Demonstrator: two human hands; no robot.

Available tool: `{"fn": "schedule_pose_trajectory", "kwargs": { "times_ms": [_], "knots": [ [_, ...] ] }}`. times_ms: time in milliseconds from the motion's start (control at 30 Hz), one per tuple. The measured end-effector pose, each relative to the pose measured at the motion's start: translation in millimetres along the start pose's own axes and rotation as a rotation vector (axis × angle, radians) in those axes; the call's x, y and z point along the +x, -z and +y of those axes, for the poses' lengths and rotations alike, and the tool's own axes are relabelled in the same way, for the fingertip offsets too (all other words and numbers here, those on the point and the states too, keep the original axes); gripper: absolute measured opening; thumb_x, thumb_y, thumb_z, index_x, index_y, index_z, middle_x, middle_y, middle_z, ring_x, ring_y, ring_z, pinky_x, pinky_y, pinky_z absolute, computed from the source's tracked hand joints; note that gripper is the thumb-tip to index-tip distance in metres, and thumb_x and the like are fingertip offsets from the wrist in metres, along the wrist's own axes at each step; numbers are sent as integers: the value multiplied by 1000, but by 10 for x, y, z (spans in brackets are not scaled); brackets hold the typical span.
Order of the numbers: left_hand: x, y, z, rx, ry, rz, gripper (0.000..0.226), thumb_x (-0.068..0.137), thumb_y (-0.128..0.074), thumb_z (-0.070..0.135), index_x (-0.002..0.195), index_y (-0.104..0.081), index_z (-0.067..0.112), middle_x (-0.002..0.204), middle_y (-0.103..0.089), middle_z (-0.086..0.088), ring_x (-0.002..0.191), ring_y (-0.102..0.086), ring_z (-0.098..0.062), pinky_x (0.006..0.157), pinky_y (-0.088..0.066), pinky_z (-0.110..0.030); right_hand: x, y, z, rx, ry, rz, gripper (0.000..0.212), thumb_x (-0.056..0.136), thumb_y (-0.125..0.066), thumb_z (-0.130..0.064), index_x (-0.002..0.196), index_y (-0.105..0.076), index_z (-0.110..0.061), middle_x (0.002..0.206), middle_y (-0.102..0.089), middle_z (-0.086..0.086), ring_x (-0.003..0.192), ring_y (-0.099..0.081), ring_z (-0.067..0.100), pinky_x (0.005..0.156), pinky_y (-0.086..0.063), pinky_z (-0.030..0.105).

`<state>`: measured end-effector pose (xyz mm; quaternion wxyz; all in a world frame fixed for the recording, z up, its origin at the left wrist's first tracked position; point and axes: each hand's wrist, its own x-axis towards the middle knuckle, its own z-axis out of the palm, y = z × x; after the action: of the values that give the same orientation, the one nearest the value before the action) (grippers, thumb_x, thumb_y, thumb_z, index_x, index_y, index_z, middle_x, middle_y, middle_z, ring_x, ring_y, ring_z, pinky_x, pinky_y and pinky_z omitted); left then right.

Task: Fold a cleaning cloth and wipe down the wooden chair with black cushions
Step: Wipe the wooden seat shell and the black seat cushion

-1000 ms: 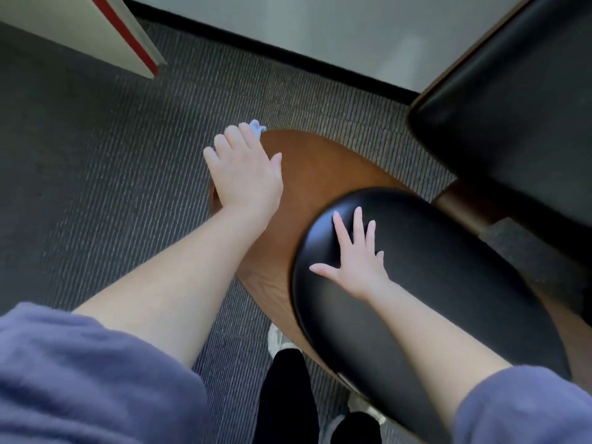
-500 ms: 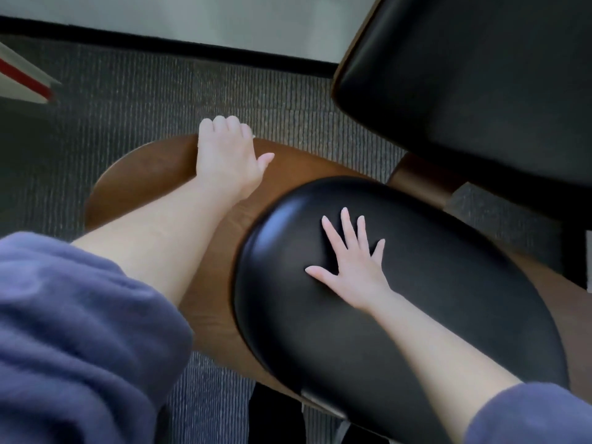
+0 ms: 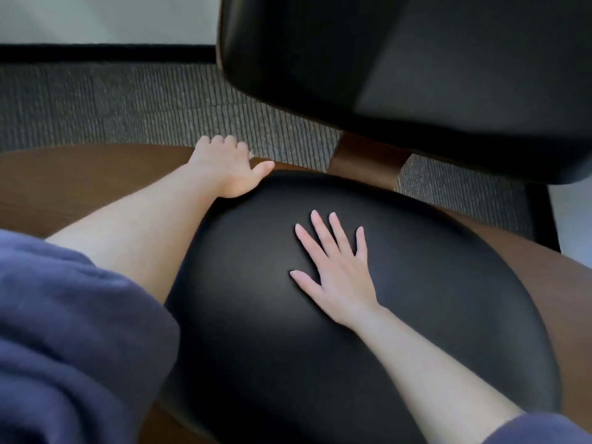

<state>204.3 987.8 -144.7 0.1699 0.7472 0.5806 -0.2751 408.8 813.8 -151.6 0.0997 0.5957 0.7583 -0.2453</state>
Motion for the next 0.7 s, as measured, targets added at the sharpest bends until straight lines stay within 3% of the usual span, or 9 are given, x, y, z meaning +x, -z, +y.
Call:
{"fn": "schedule_pose_trajectory", "kwargs": {
  "times_ms": [233, 500, 700],
  "knots": [
    [204, -70, 397, -61, -76, -7, 60, 101, -25, 49, 140, -42, 7, 145, -42, -18, 134, -38, -35, 109, -28, -45, 1, 16, 235, -28, 104, 31, 64, 95, -25, -64, 153, -12, -40, 164, -1, -9, 151, 6, 19, 119, 3, 55],
    [280, -52, 617, -136, -136, -5, 55, 102, -26, 46, 141, -42, 9, 145, -44, -16, 134, -39, -33, 109, -29, -45, -362, 82, 930, -145, -95, 38, 63, 95, -18, -64, 153, -15, -38, 163, -8, -8, 151, 0, 20, 119, -2, 58],
    [309, -24, 669, -431, -92, 47, 42, 104, -37, 24, 144, -43, 14, 145, -48, -14, 133, -43, -32, 111, -32, -43, -441, 62, 1040, -125, -89, 68, 60, 97, -21, -59, 152, -22, -35, 162, -15, -6, 151, -8, 22, 118, -8, 57]
  ]
}}
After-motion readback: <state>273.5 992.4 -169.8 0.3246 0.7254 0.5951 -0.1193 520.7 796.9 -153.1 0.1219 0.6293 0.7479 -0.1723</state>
